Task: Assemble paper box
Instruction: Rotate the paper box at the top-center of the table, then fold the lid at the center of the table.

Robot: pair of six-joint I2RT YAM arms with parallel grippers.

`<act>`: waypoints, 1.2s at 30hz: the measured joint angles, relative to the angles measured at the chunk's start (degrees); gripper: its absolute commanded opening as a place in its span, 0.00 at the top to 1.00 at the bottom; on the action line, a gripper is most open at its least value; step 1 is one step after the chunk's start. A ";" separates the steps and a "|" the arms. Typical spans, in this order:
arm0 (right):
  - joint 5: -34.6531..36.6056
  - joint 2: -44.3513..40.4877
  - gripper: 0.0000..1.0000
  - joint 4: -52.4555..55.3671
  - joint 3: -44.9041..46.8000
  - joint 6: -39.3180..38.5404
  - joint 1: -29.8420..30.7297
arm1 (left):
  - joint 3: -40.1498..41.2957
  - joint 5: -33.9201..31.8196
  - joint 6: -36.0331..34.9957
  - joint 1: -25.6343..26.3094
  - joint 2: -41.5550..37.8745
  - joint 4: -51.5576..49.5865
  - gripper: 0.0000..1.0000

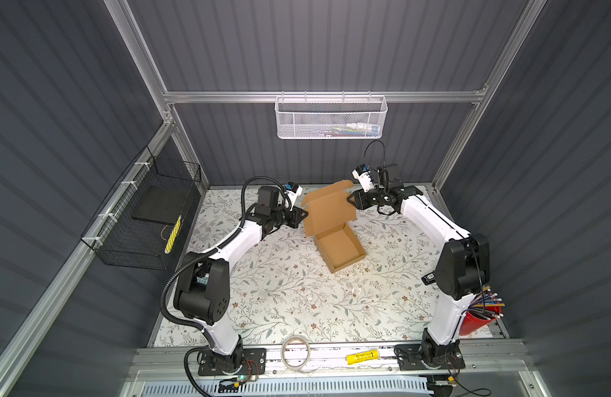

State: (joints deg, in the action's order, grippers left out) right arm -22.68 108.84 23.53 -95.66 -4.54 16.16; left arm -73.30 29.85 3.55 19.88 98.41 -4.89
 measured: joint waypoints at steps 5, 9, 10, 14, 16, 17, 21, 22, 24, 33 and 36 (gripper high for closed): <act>-0.07 1.79 0.56 -0.09 -1.70 -0.04 0.00 | -0.48 0.26 0.00 0.00 1.01 -0.02 1.00; -0.13 3.17 0.56 -0.37 -2.29 -0.04 0.00 | -0.59 0.26 -0.02 0.00 1.27 -0.11 1.00; -0.13 3.39 0.56 -0.35 -2.32 -0.04 -0.02 | -0.59 0.28 -0.07 0.00 1.33 -0.22 1.00; 0.00 3.96 0.56 -0.85 -2.82 -0.04 0.00 | -0.63 0.37 -0.15 0.00 1.49 -0.22 1.00; 0.42 3.98 0.54 -1.40 -2.82 -0.04 0.00 | -0.70 0.48 -0.15 -0.02 1.49 -0.20 1.00; 0.83 3.98 0.53 -1.88 -2.82 -0.04 0.00 | -0.76 0.50 -0.15 0.00 1.49 -0.22 1.00; 3.63 3.91 0.52 -4.59 -2.56 0.00 0.00 | -0.79 0.72 -0.20 0.00 1.49 -0.22 1.00; 4.33 3.89 0.52 -5.27 -2.36 0.00 -0.07 | -0.79 0.79 -0.20 0.00 1.49 -0.24 1.00; 5.31 3.89 0.51 -6.16 -2.08 -0.02 -0.20 | -0.79 0.87 -0.26 0.00 1.49 -0.24 1.00; 2.78 3.96 0.52 -5.70 -2.34 -0.92 -0.98 | -0.85 0.92 -0.59 0.00 1.49 -0.26 1.00; -0.44 4.15 0.52 -4.72 -3.06 -1.75 -1.01 | -1.09 1.16 -0.59 0.00 1.60 -0.22 1.00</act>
State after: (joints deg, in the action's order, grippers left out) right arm -23.11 112.99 18.81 -98.72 -6.28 15.16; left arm -74.39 31.00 2.96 19.88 100.01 -5.10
